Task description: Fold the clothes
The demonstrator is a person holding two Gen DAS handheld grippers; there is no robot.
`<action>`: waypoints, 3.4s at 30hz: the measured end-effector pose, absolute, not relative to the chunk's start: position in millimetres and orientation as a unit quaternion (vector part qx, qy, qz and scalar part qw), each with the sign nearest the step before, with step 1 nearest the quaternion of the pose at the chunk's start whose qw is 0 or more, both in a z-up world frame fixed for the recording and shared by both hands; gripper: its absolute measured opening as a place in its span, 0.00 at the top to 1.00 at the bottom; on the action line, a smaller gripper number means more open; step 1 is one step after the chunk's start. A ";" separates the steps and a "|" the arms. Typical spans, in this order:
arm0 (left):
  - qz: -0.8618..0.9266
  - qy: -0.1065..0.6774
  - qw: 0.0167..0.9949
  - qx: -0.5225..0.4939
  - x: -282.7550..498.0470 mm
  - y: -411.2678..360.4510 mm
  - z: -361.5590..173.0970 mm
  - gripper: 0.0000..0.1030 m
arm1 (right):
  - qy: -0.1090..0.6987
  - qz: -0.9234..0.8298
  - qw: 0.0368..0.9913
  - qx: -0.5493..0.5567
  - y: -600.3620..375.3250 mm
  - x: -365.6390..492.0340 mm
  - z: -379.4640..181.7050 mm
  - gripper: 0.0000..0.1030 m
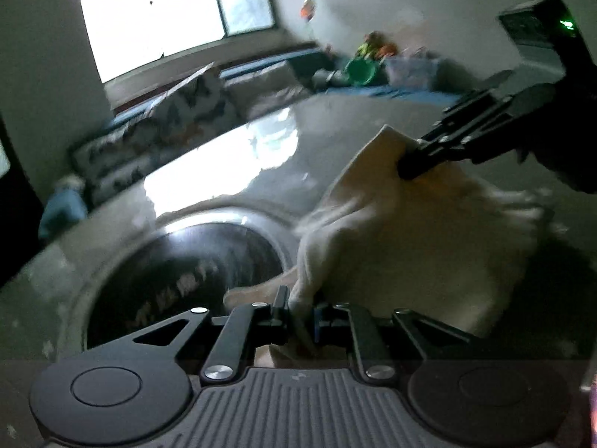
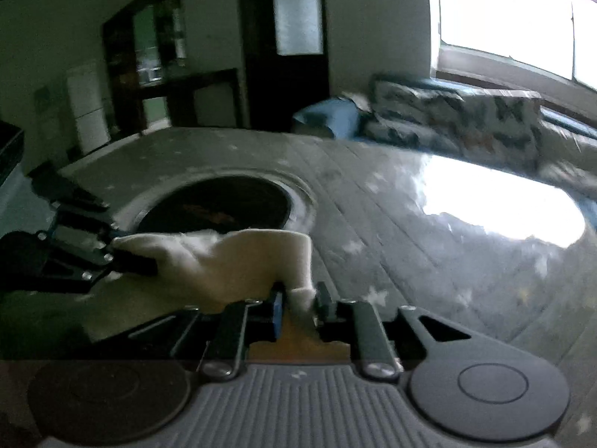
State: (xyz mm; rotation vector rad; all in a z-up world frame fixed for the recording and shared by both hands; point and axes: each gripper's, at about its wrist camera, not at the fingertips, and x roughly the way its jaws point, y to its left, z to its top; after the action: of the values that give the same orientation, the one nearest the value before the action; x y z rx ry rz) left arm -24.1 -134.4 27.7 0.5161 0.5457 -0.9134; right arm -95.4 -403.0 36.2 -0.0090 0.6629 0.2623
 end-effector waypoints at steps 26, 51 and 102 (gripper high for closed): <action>-0.354 0.356 0.861 0.083 -22.2 -52.3 36.7 0.60 | 0.317 0.056 0.935 0.150 -456.5 -201.9 22.5 0.61; -0.371 0.351 0.858 0.049 -57.7 -50.5 40.7 0.63 | 0.327 0.054 0.929 0.164 -438.2 -217.5 8.5 0.76; -0.412 0.345 0.840 0.073 -6.7 -140.6 41.0 0.79 | 0.310 0.063 0.945 0.086 -419.3 -166.0 30.1 0.79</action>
State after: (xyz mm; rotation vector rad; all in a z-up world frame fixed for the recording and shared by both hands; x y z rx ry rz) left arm -6.7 -140.6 41.0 0.1534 0.7299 -0.8716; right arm -166.0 -419.3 30.1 0.1760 0.6311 0.1274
